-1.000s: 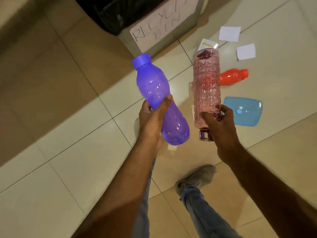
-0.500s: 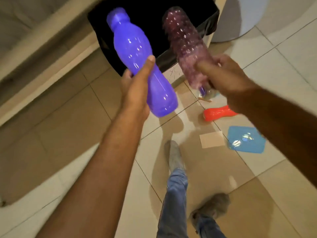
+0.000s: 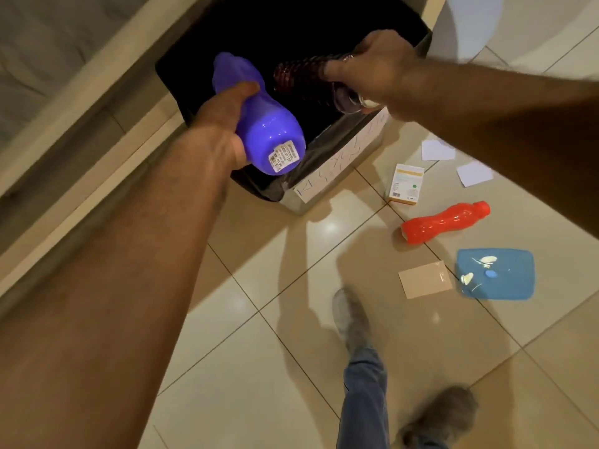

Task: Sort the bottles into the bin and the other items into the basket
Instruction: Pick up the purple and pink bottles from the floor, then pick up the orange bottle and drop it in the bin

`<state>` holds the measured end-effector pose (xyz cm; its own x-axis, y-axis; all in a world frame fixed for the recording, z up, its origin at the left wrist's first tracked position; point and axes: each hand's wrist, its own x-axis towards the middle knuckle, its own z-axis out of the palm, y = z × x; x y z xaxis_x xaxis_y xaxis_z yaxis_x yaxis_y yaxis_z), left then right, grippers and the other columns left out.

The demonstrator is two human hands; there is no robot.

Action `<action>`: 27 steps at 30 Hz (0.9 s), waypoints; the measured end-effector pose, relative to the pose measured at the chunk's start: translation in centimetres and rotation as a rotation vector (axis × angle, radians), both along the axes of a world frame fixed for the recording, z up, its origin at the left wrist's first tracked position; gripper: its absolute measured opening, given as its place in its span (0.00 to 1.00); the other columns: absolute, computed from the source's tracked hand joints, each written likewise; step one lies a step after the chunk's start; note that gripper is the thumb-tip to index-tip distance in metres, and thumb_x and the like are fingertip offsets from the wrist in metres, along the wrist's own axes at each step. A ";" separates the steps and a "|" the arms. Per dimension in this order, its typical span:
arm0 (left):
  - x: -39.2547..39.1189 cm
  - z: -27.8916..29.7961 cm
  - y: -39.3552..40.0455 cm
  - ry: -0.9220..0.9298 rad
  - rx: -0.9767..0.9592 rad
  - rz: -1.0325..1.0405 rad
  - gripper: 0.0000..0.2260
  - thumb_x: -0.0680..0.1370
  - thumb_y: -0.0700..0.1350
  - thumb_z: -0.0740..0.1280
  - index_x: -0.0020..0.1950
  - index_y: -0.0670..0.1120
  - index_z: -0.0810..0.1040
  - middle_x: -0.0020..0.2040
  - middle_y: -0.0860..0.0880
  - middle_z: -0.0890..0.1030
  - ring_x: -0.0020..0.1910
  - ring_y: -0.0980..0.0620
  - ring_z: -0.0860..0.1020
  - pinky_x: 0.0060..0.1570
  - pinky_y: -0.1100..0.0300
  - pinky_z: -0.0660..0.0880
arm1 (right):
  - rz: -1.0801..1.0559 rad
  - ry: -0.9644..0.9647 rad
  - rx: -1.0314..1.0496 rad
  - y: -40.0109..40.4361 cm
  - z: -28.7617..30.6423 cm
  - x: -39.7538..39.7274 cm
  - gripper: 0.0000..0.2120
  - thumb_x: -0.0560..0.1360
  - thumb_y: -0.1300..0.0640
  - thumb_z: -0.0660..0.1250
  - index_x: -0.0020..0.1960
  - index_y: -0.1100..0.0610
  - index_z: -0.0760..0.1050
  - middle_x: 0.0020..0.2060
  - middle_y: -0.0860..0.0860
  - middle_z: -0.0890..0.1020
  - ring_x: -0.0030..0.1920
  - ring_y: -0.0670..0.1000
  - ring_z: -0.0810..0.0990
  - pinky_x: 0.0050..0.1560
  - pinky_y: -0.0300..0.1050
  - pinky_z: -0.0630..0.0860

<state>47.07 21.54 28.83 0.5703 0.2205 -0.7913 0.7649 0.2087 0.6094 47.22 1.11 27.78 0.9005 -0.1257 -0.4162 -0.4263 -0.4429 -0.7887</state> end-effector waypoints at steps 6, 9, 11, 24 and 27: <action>0.6 -2.7 0.2 -0.182 0.114 0.009 0.21 0.79 0.43 0.71 0.71 0.44 0.73 0.57 0.46 0.81 0.54 0.48 0.82 0.51 0.53 0.82 | 0.093 -0.198 -0.026 0.8 -2.5 1.0 0.24 0.82 0.51 0.67 0.75 0.55 0.69 0.69 0.51 0.76 0.67 0.49 0.76 0.61 0.33 0.77; -0.7 -2.8 -0.5 -0.357 0.304 -0.051 0.22 0.80 0.44 0.69 0.73 0.47 0.71 0.62 0.49 0.80 0.58 0.54 0.80 0.50 0.63 0.79 | 0.075 -0.309 0.004 -0.7 -3.1 -0.6 0.20 0.83 0.56 0.64 0.73 0.58 0.70 0.68 0.52 0.76 0.67 0.46 0.76 0.66 0.32 0.73; -2.6 -2.9 -2.0 -0.466 0.370 -0.096 0.20 0.80 0.45 0.69 0.73 0.48 0.73 0.66 0.49 0.79 0.61 0.55 0.79 0.55 0.64 0.78 | -0.006 -0.359 0.038 -2.1 -3.8 -2.4 0.16 0.83 0.58 0.64 0.70 0.60 0.73 0.66 0.55 0.76 0.63 0.46 0.78 0.66 0.35 0.75; -17.8 -14.5 -16.5 -0.252 0.414 -0.694 0.17 0.79 0.48 0.71 0.68 0.51 0.77 0.65 0.54 0.78 0.57 0.55 0.79 0.44 0.78 0.71 | -0.434 0.127 -0.133 -15.0 -17.0 -23.7 0.13 0.78 0.62 0.64 0.62 0.59 0.78 0.58 0.52 0.80 0.53 0.53 0.81 0.60 0.49 0.77; -19.3 -18.5 -19.0 -0.196 0.422 -0.804 0.19 0.78 0.50 0.72 0.68 0.51 0.77 0.66 0.53 0.78 0.58 0.53 0.79 0.51 0.67 0.74 | -0.494 0.278 -0.124 -17.7 -20.1 -25.8 0.12 0.78 0.60 0.64 0.60 0.54 0.77 0.59 0.52 0.81 0.53 0.51 0.80 0.61 0.51 0.78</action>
